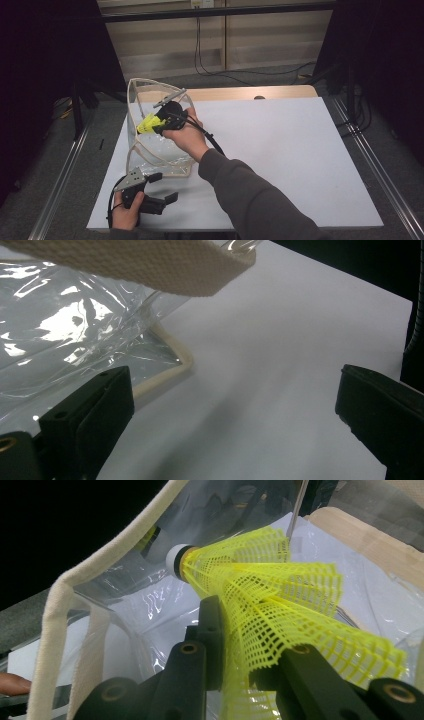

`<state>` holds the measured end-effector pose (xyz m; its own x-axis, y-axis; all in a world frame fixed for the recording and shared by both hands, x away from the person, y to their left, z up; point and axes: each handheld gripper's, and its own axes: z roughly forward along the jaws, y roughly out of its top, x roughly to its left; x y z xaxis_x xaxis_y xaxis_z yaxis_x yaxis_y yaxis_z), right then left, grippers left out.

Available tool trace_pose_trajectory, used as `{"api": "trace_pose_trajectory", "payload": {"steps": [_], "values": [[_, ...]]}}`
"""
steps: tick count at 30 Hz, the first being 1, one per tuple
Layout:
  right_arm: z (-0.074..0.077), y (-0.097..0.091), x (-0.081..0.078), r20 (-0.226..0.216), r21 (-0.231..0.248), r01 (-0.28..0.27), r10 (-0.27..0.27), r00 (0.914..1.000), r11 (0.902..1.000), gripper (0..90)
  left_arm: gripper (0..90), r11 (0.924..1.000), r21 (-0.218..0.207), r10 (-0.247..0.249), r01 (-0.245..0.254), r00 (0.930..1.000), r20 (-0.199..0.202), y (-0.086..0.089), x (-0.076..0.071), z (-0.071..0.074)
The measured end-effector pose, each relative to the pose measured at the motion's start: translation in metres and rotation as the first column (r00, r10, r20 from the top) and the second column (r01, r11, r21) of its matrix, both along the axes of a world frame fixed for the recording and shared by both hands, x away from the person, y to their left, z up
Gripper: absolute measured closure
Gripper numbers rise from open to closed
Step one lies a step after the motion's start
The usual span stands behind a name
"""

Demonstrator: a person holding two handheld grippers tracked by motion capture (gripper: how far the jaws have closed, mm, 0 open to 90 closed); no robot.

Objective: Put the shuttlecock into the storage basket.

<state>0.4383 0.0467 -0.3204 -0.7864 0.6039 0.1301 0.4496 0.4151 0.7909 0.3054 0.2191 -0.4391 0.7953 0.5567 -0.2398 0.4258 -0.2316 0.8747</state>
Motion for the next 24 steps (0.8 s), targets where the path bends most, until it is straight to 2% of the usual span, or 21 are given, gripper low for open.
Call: {"api": "trace_pose_trajectory", "payload": {"steps": [4, 9, 13, 19, 24], "values": [[0.000, 0.002, -0.001, 0.005, 0.001, -0.008, 0.008, 1.0000, 1.0000, 79.3, 2.3, 1.0000, -0.002, 0.002, -0.002, 1.0000, 0.000, 0.000, 0.000, 0.000], [-0.004, 0.002, 0.001, -0.008, -0.032, -0.006, 0.006, 0.9999, 0.9995, 79.3, 2.4, 1.0000, -0.001, -0.004, 0.004, 1.0000, -0.003, -0.001, 0.000, 0.000], [-0.006, 0.002, 0.002, -0.002, -0.045, -0.003, 0.003, 1.0000, 0.9990, 79.2, 2.3, 1.0000, -0.001, -0.001, 0.001, 1.0000, -0.004, 0.000, 0.000, 0.000], [-0.011, 0.002, 0.005, 0.014, -0.095, -0.012, 0.014, 0.9998, 0.9954, 79.1, 2.3, 1.0000, -0.002, -0.005, 0.005, 0.9999, -0.010, 0.003, 0.000, -0.001], [-0.013, 0.005, 0.004, 0.020, -0.089, -0.019, 0.020, 0.9996, 0.9958, 79.1, 2.3, 1.0000, -0.005, 0.008, -0.008, 1.0000, -0.005, 0.004, 0.000, -0.001]]}}
